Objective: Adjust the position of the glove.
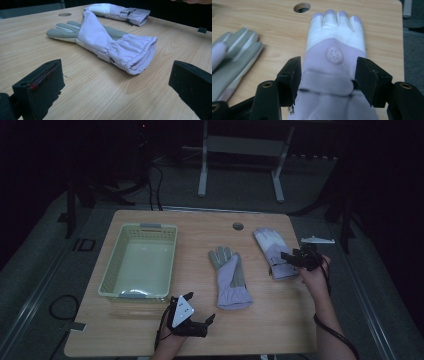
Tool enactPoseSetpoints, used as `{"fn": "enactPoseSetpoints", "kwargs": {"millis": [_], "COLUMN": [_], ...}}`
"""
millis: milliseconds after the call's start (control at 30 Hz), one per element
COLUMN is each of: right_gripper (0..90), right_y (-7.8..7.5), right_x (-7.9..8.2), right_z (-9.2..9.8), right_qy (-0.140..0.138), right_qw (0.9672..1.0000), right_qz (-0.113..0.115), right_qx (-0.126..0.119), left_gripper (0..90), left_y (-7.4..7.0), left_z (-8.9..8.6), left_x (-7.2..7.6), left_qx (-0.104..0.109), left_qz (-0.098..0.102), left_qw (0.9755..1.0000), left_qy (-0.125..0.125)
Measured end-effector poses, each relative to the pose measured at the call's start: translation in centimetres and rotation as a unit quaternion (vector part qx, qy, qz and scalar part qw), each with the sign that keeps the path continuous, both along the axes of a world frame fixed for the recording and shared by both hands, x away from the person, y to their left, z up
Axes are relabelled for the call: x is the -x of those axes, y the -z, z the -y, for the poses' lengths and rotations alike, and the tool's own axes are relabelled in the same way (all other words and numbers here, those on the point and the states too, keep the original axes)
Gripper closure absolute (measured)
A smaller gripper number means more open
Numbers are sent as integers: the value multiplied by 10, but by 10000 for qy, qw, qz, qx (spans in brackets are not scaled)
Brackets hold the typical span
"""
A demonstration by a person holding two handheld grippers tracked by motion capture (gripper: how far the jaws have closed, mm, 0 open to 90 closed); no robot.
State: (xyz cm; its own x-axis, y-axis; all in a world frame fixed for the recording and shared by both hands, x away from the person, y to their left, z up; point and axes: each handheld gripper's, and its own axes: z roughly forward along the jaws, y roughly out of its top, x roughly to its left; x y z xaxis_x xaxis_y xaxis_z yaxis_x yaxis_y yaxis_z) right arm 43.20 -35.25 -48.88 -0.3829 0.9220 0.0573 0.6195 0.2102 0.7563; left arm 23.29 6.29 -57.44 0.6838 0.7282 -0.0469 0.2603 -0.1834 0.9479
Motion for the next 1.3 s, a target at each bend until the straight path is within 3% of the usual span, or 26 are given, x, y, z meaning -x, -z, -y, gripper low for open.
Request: {"fn": "enactPoseSetpoints", "kwargs": {"millis": [367, 567, 667, 733, 867, 1067, 1100, 1167, 1300], "right_gripper": [404, 407, 436, 482, 615, 674, 732, 758, 784], "right_y": [10, 27, 42, 51, 55, 51, 50, 48, 42], "right_x": [-33, -46, -50, -51, -47, -49, -48, -47, -40], "right_z": [-6, -6, -8, -9, -8, -14, -16, -17, -17], "right_qy": [54, 130, 189, 135, 101, 170, 258, 410, 578], "right_qw": [9999, 9993, 9983, 9983, 9990, 9982, 9978, 9971, 9971], "right_qz": [-131, -342, -509, -513, -432, -552, -584, -638, -487], "right_qx": [96, 68, 215, 257, 36, 184, 174, 74, 53], "left_gripper": [0, 0, 0, 0, 0, 0, 0, 0, 0], "left_y": [0, 0, 0, 0, 0, 0, 0, 0, 0], "left_z": [-1, -1, -1, -1, -1, -1, -1, 0, 0], "left_x": [-1, 0, -1, -1, -1, -1, -1, 0, 0], "left_qx": [30, 19, 51, 64, 51, 63, 44, 43, 32], "left_qz": [-27, -12, -64, -70, -67, -76, -61, -56, -44], "left_qw": [10000, 10000, 9999, 9999, 9999, 9999, 9999, 9999, 10000], "left_qy": [-4, 8, 82, 82, 94, 83, 86, 72, 70]}}
